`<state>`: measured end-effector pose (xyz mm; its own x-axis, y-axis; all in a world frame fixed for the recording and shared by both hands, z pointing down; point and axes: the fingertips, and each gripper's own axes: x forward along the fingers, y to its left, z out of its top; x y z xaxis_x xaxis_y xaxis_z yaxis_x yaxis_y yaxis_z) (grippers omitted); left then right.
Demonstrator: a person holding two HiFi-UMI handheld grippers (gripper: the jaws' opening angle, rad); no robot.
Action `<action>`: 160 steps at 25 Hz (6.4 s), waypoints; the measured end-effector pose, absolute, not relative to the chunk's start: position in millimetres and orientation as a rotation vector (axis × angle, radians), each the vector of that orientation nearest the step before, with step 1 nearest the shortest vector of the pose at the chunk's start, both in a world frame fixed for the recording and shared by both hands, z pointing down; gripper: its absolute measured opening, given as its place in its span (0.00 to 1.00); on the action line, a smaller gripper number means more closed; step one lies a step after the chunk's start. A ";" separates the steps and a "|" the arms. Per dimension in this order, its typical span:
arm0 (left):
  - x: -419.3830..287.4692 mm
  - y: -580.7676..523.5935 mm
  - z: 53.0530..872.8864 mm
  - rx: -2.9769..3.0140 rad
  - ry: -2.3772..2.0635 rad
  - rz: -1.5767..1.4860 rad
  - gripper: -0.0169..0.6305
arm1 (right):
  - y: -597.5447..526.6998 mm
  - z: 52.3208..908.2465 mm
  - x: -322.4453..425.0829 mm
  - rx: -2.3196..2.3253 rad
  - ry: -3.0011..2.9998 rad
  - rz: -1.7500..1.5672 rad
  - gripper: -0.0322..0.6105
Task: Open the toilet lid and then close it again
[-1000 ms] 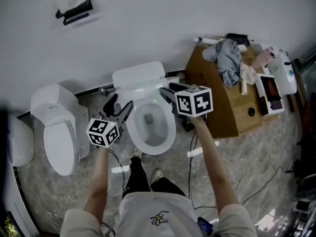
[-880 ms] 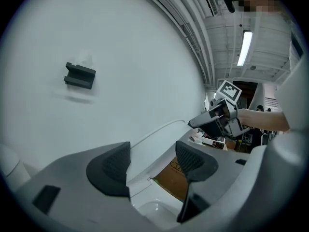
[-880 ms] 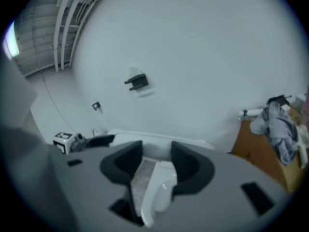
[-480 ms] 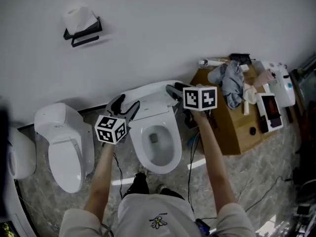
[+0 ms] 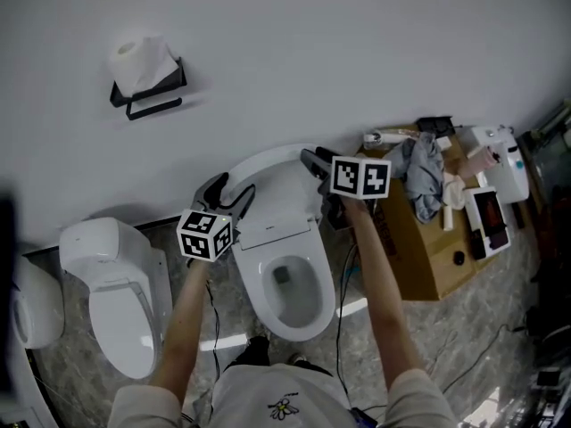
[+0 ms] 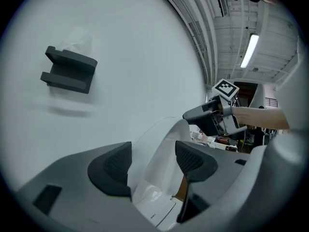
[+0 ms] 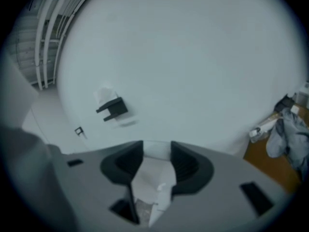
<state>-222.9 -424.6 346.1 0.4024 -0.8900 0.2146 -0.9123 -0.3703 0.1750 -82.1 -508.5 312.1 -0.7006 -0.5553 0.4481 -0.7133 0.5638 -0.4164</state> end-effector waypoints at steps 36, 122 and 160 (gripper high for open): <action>-246.0 -437.3 270.6 2.502 -1.655 -0.031 0.50 | -502.5 216.6 -74.9 1.392 -2.758 0.341 0.36; -250.5 -503.6 338.0 2.338 -1.818 0.342 0.34 | -575.4 344.7 -91.2 1.234 -2.280 -0.079 0.21; -114.4 -245.7 379.6 2.447 -1.760 0.663 0.34 | -318.3 392.3 38.9 1.086 -2.161 -0.169 0.21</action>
<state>-114.4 -245.7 379.6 0.2576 -0.8918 0.3719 -0.9157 -0.3482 -0.2008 38.9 -318.3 392.3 -0.4019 -0.7459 0.5311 -0.6546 0.6396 0.4030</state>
